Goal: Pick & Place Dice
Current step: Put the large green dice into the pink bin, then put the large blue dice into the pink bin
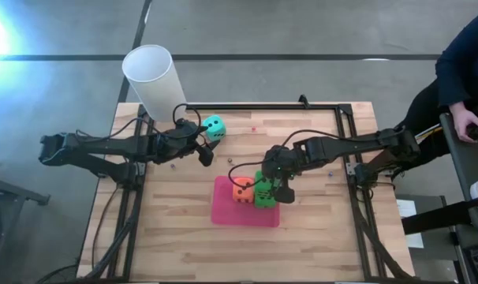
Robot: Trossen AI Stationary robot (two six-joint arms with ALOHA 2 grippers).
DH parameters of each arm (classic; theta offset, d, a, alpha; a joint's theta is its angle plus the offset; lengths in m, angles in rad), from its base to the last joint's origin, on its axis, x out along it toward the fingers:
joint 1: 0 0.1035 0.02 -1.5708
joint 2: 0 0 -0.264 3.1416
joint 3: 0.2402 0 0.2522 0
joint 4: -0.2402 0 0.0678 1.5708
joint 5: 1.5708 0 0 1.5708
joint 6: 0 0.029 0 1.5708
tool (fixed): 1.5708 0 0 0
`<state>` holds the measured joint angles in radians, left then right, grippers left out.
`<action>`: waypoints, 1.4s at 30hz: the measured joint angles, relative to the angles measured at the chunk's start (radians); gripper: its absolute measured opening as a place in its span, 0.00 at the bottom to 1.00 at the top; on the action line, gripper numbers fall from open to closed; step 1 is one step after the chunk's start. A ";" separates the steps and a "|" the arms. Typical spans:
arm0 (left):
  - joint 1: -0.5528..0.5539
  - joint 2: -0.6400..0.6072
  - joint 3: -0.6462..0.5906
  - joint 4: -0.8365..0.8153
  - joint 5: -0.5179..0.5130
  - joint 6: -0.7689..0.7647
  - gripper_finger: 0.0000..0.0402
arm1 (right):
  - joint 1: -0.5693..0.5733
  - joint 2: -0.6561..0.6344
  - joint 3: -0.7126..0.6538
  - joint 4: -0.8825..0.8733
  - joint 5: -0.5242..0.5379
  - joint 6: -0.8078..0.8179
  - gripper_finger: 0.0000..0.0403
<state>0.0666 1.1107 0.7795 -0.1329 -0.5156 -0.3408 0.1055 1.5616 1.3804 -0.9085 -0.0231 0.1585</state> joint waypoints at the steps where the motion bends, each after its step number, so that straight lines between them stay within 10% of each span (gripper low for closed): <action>1: 0.000 0.000 0.000 0.000 0.000 0.000 0.87 | 0.000 0.000 0.000 0.000 0.000 -0.001 0.90; 42: 0.000 0.000 0.000 0.000 0.000 0.000 0.86 | 0.012 -0.028 0.142 -0.060 0.051 -0.062 0.99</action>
<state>0.0667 1.1106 0.7795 -0.1332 -0.5159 -0.3410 0.1178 1.5331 1.5219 -0.9683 0.0275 0.0968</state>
